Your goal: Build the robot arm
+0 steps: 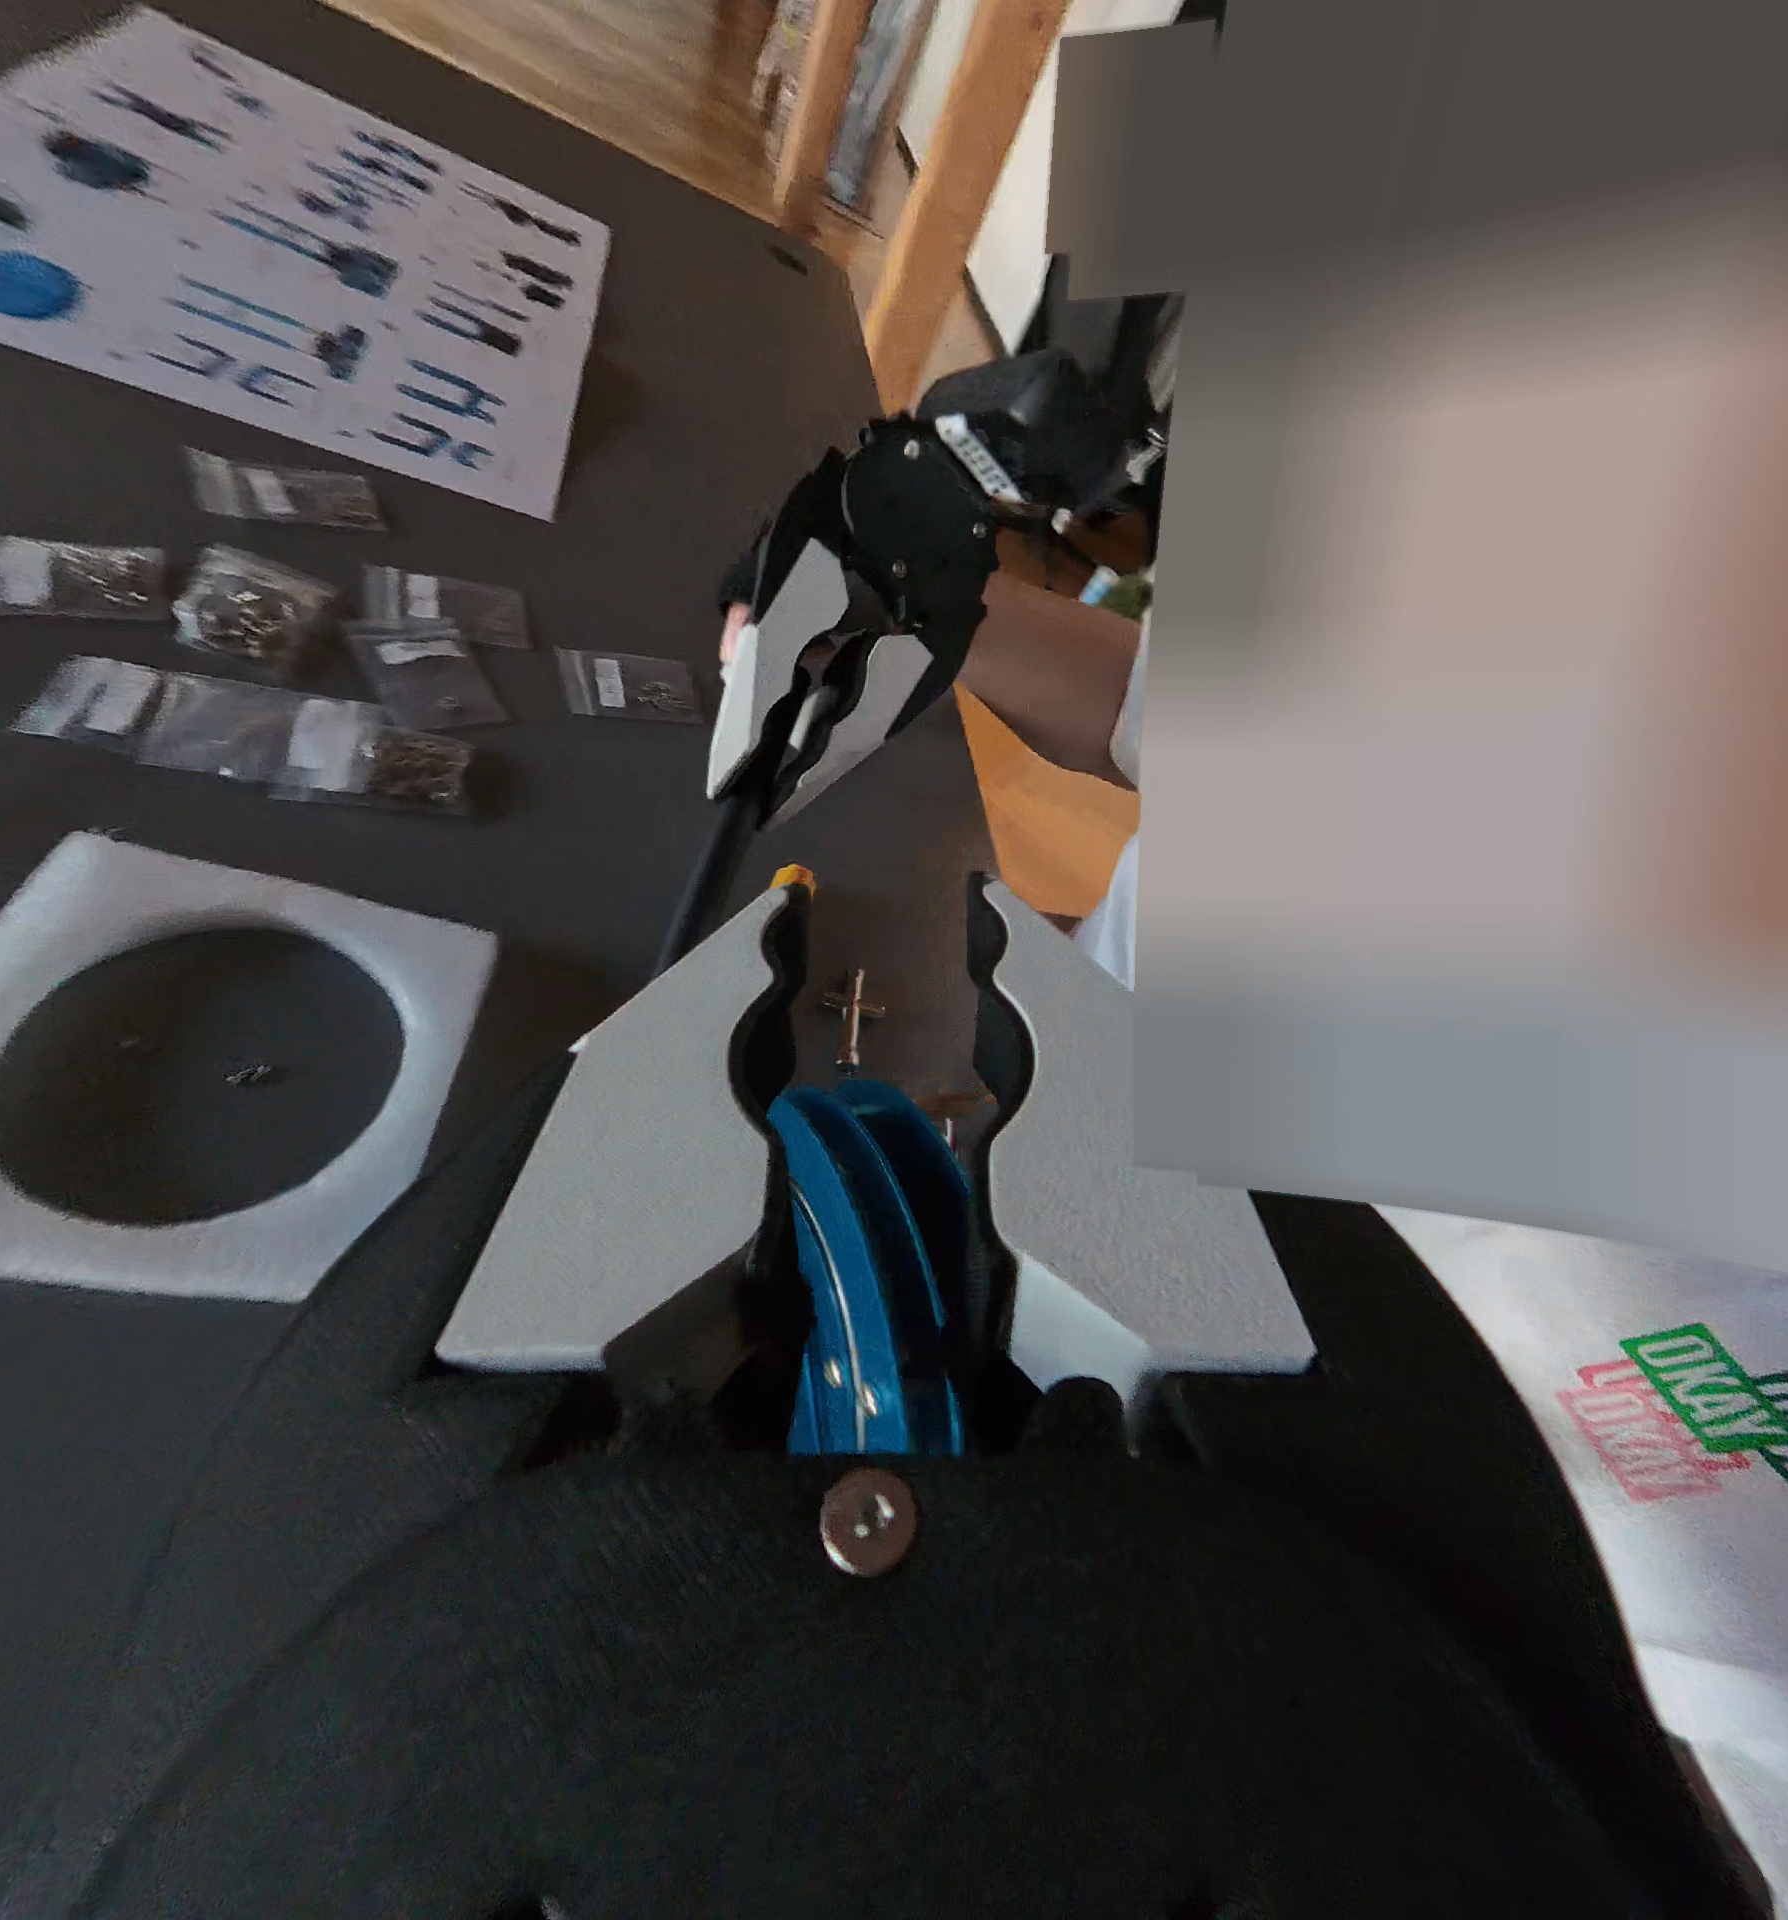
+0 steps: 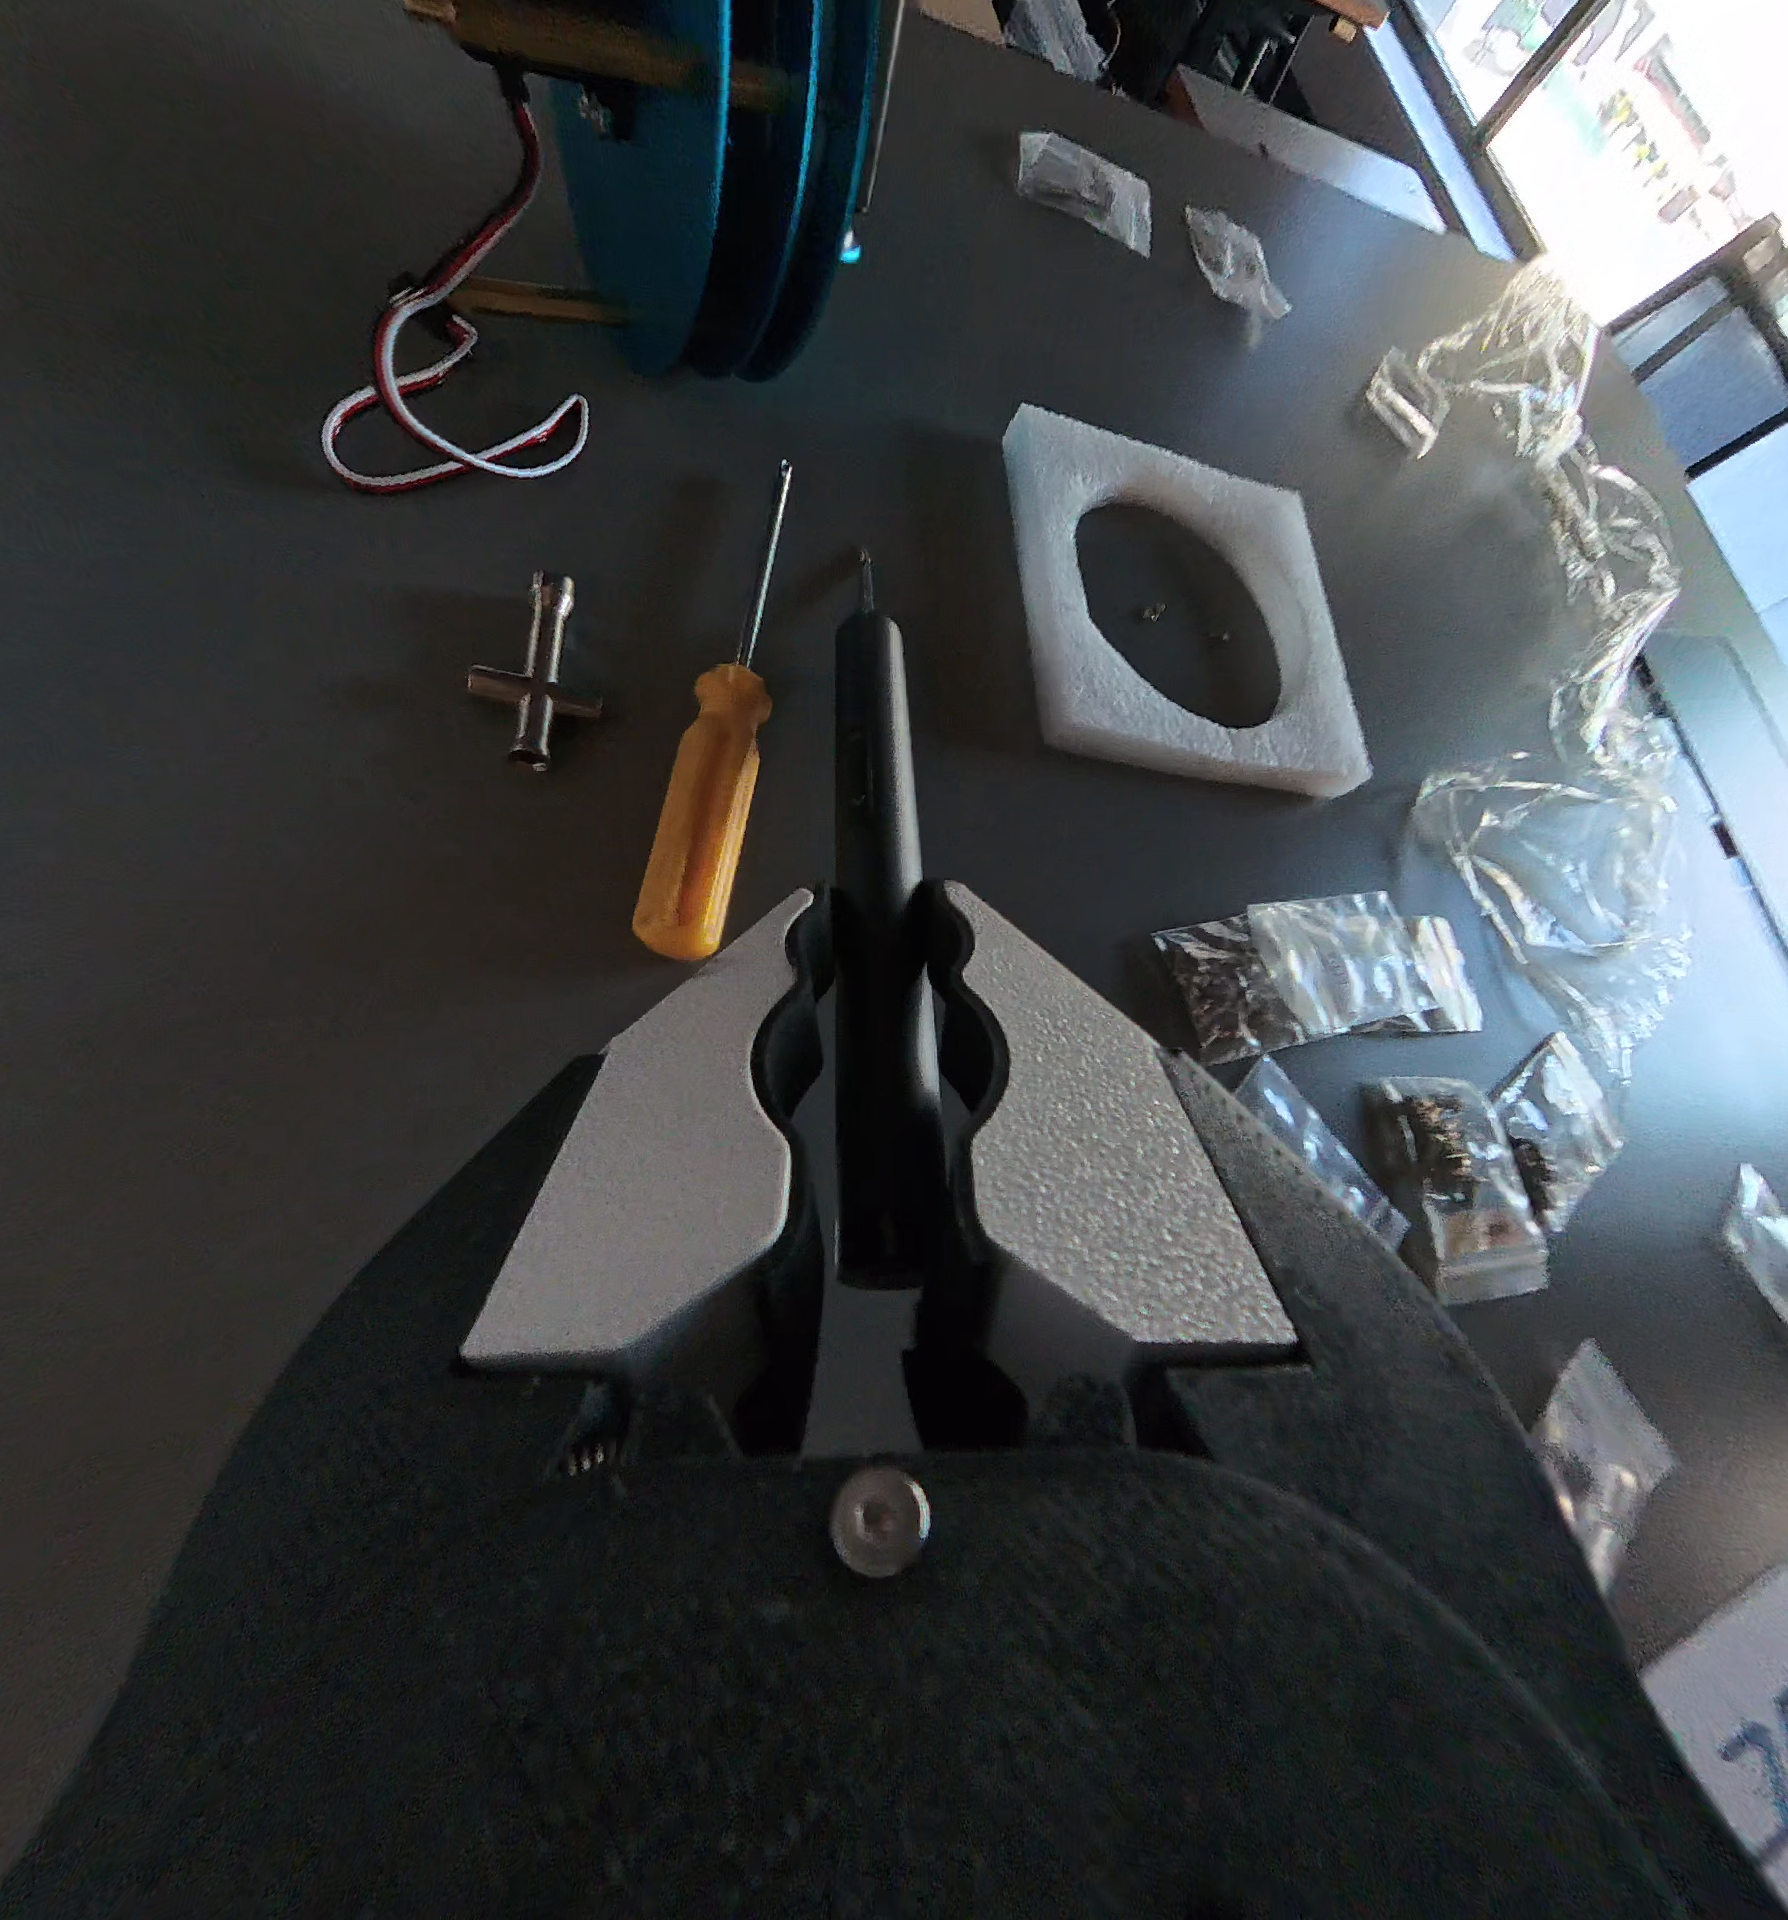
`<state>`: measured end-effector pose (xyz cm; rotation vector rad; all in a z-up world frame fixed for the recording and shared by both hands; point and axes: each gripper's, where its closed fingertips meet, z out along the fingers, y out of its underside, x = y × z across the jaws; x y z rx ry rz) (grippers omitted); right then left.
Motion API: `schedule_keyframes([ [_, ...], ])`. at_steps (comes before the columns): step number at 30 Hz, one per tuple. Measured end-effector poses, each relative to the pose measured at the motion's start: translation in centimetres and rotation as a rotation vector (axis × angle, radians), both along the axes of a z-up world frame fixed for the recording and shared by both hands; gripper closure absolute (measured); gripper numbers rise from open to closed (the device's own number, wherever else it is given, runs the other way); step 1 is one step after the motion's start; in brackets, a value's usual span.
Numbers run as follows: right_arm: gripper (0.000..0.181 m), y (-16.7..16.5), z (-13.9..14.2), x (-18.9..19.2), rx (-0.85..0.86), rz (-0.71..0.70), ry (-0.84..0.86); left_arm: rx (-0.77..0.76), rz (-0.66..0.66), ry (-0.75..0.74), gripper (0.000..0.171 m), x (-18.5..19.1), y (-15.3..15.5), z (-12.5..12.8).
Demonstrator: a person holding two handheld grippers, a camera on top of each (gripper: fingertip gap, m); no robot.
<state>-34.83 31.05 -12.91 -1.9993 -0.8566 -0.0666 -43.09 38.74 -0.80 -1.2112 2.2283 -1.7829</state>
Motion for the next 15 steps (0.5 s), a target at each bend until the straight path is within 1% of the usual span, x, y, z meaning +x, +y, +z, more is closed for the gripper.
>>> schedule_keyframes([
  [1,0.165,-0.1,0.4,-0.1,0.017,0.006,-0.030,0.001,-0.028,0.036,0.142,0.8,-0.3,-0.6],
  [3,0.166,-0.3,1.2,0.0,0.055,0.005,-0.101,0.010,-0.074,0.101,0.141,2.2,-0.9,-1.6],
  [7,0.166,-0.8,2.8,-0.1,0.113,0.020,-0.178,0.011,-0.185,0.154,0.140,3.8,-3.0,-2.1],
  [11,0.166,-1.2,4.9,-0.2,0.129,0.054,-0.225,0.111,-0.312,0.171,0.134,4.3,-4.8,-2.8],
  [13,0.166,-1.3,6.2,-0.5,0.126,0.101,-0.246,0.158,-0.361,0.179,0.131,4.5,-5.4,-3.3],
  [15,0.166,-1.2,7.4,-0.8,0.112,0.144,-0.259,0.168,-0.421,0.202,0.130,4.2,-6.0,-3.5],
])
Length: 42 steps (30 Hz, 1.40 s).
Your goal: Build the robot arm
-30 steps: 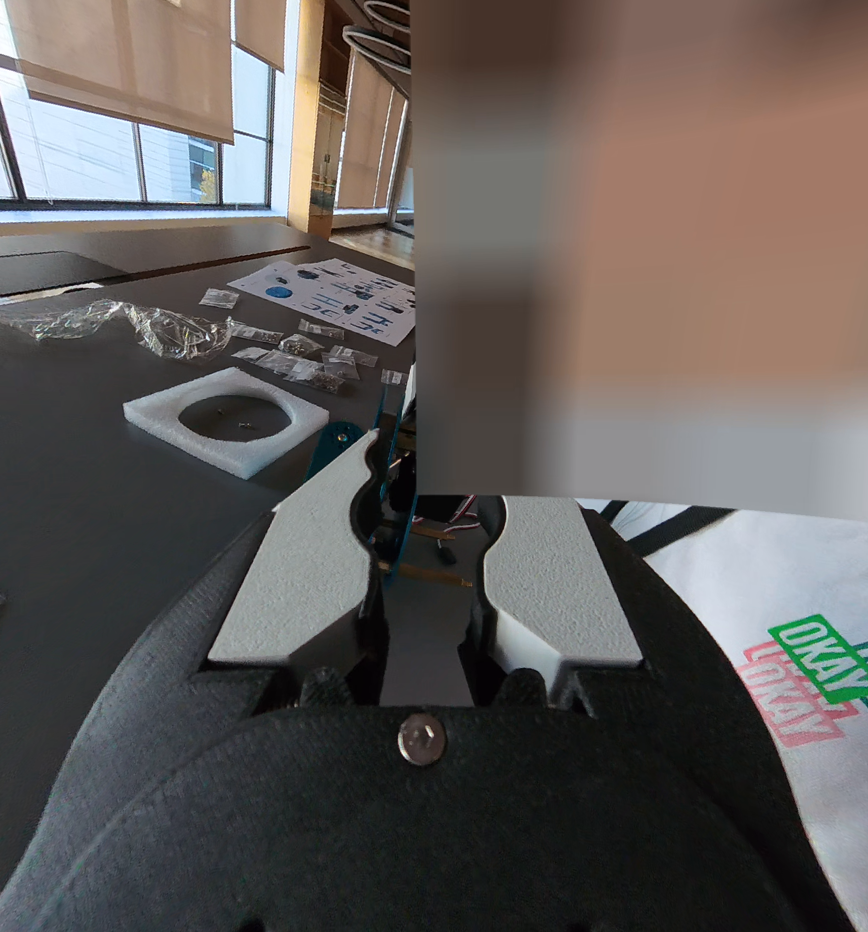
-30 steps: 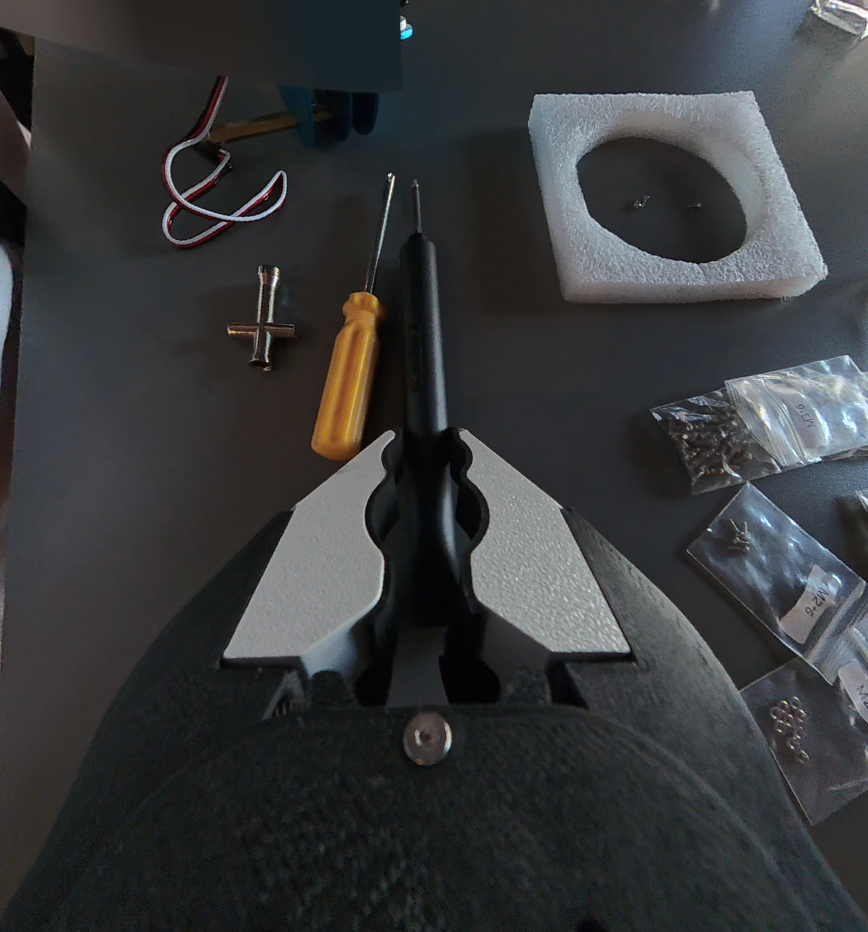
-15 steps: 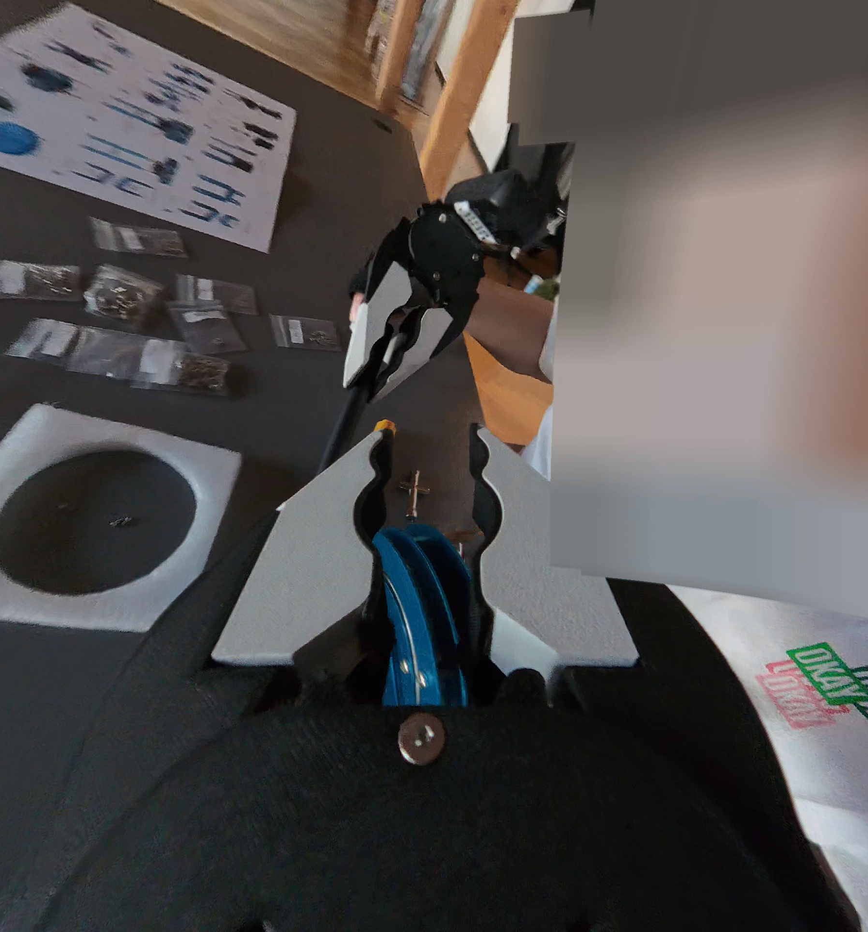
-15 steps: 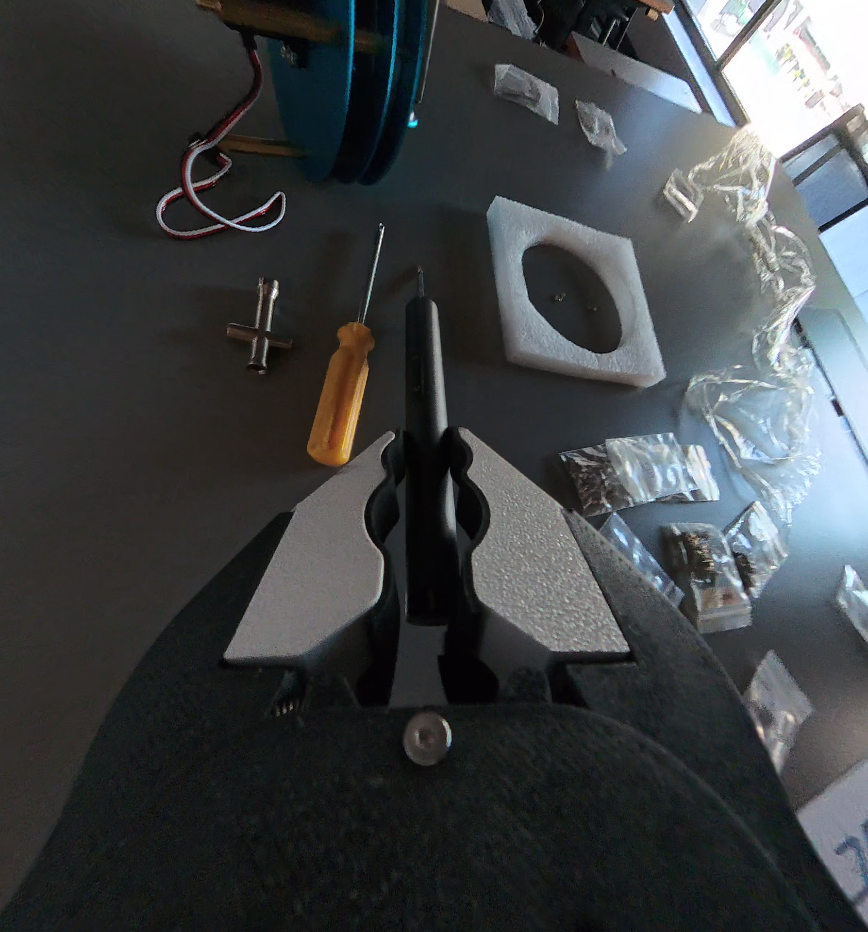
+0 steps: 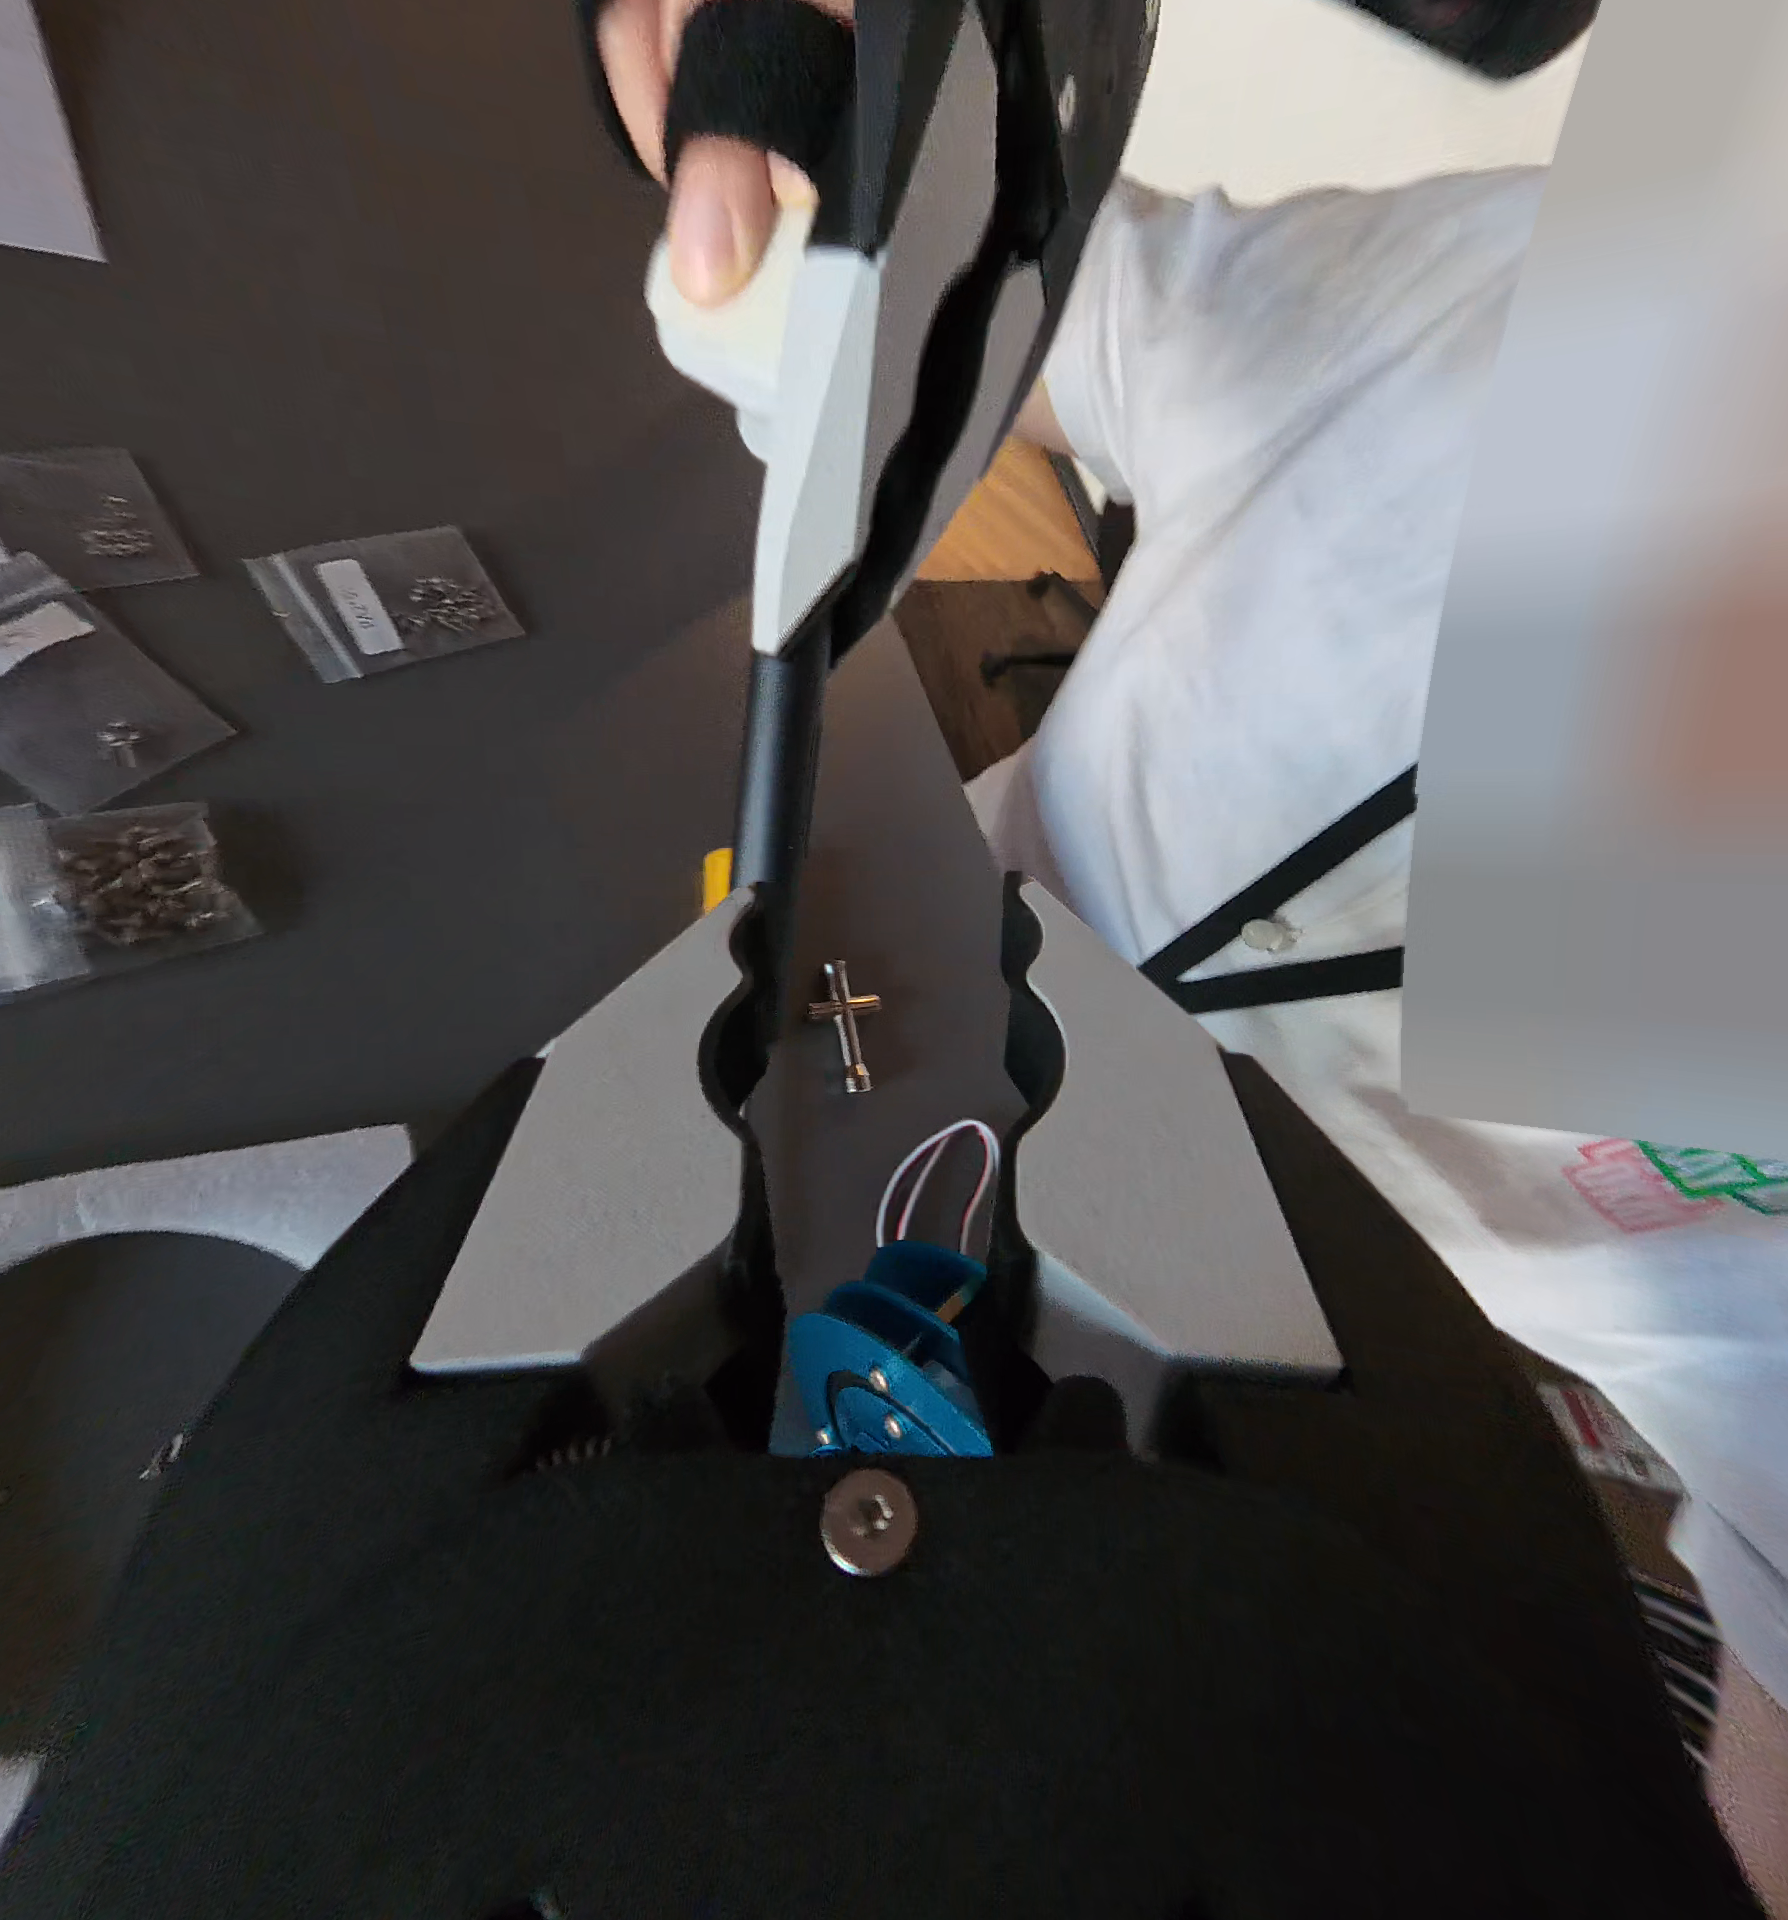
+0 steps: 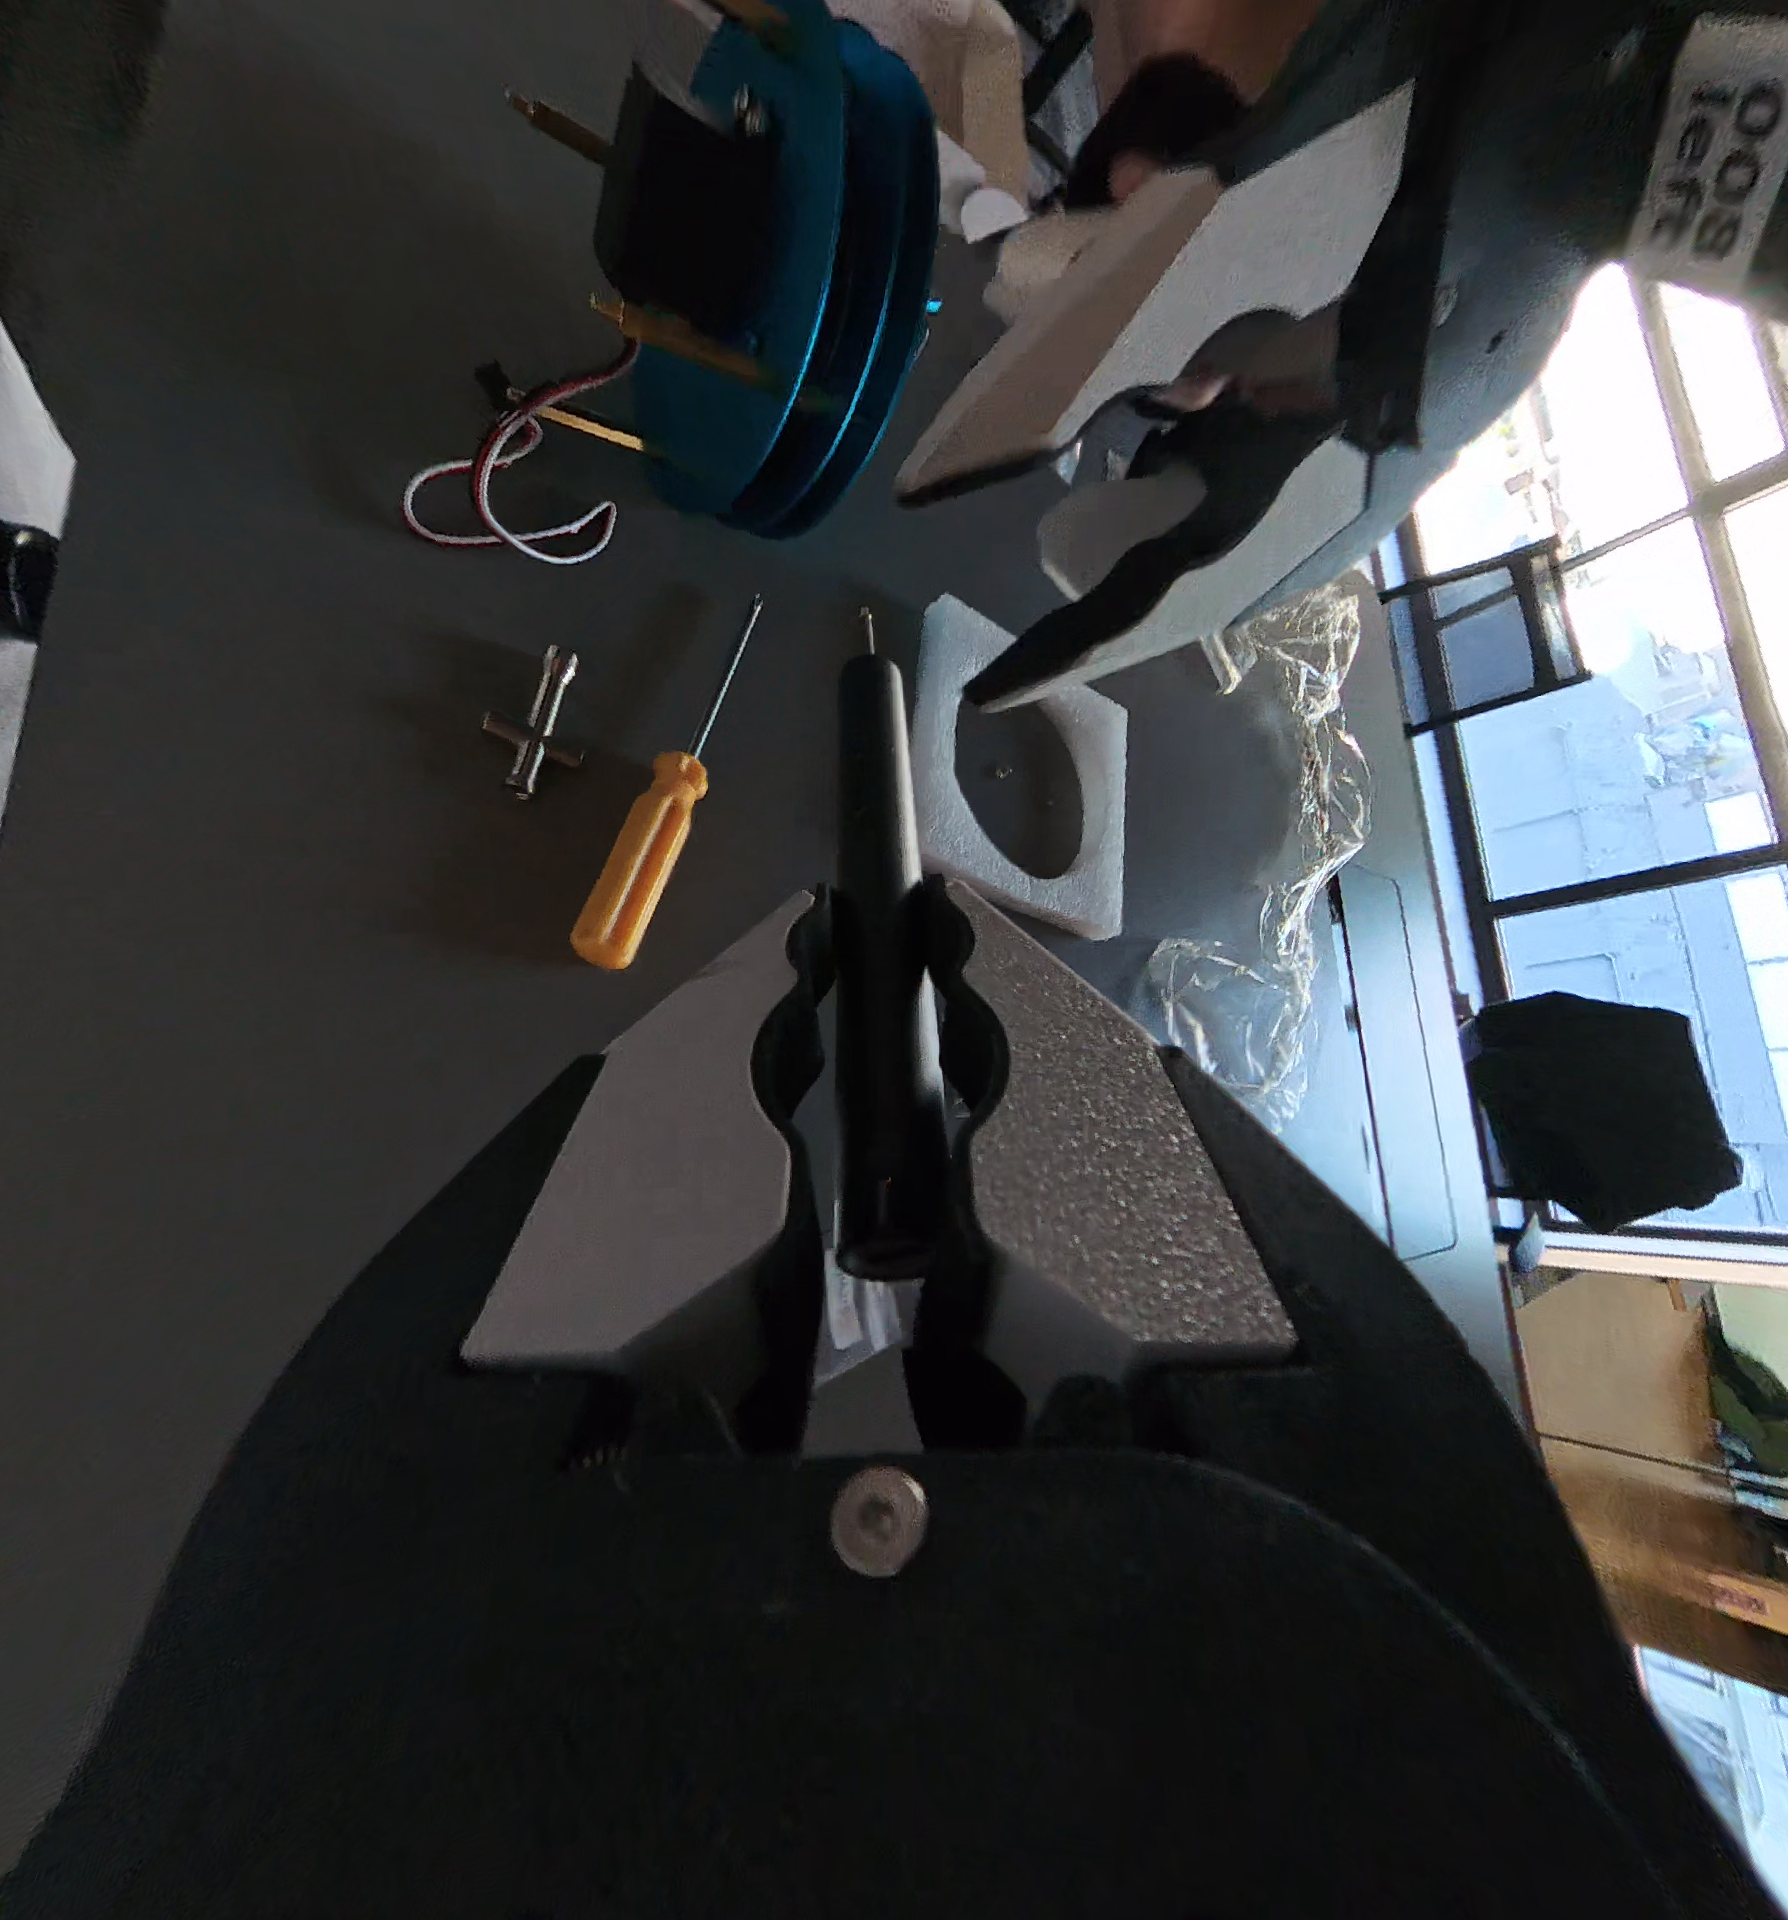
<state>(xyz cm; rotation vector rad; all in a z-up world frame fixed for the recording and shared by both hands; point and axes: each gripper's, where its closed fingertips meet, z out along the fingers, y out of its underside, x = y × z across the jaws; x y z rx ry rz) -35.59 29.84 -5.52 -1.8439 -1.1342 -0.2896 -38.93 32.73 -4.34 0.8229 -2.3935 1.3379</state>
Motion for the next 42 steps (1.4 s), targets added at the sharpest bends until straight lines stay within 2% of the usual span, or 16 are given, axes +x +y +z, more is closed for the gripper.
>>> schedule_keyframes([
  [3,0.166,0.2,1.5,-0.5,-0.045,0.060,-0.042,0.014,-0.052,0.019,0.129,-0.5,-0.3,-0.4],
  [7,0.166,0.9,2.3,-0.9,-0.094,0.097,-0.131,0.035,-0.021,-0.031,0.133,0.1,0.4,-0.5],
  [10,0.166,1.3,2.9,-1.2,-0.098,0.125,-0.172,0.074,0.017,-0.088,0.118,1.0,1.2,-0.9],
  [13,0.166,1.7,4.0,-1.3,-0.087,0.151,-0.193,0.077,0.007,-0.067,0.119,1.3,1.2,-1.5],
  [16,0.166,1.9,5.1,-1.2,-0.097,0.180,-0.207,0.077,-0.028,-0.033,0.127,1.3,0.8,-1.8],
  [18,0.166,2.0,5.4,-0.9,-0.127,0.184,-0.225,0.041,-0.061,-0.020,0.150,1.0,0.3,-1.1],
  [22,0.165,2.3,6.5,-0.2,-0.181,0.199,-0.224,0.006,-0.047,-0.072,0.154,1.3,0.2,0.2],
  [26,0.164,3.0,8.9,0.5,-0.191,0.208,-0.277,-0.080,0.035,-0.150,0.156,1.7,0.3,2.7],
  [34,0.150,6.4,17.4,-0.7,0.012,0.220,-0.374,-0.332,0.213,-0.349,0.156,0.8,3.3,10.4],
  [38,0.134,8.7,20.1,-0.3,0.145,0.174,-0.375,-0.441,0.286,-0.349,0.156,0.6,4.8,11.9],
  [40,0.135,9.3,20.6,-0.1,0.197,0.172,-0.343,-0.500,0.314,-0.331,0.156,0.5,5.4,12.3],
  [42,0.126,9.8,20.9,0.3,0.233,0.163,-0.294,-0.535,0.340,-0.322,0.156,0.6,5.9,12.4],
])
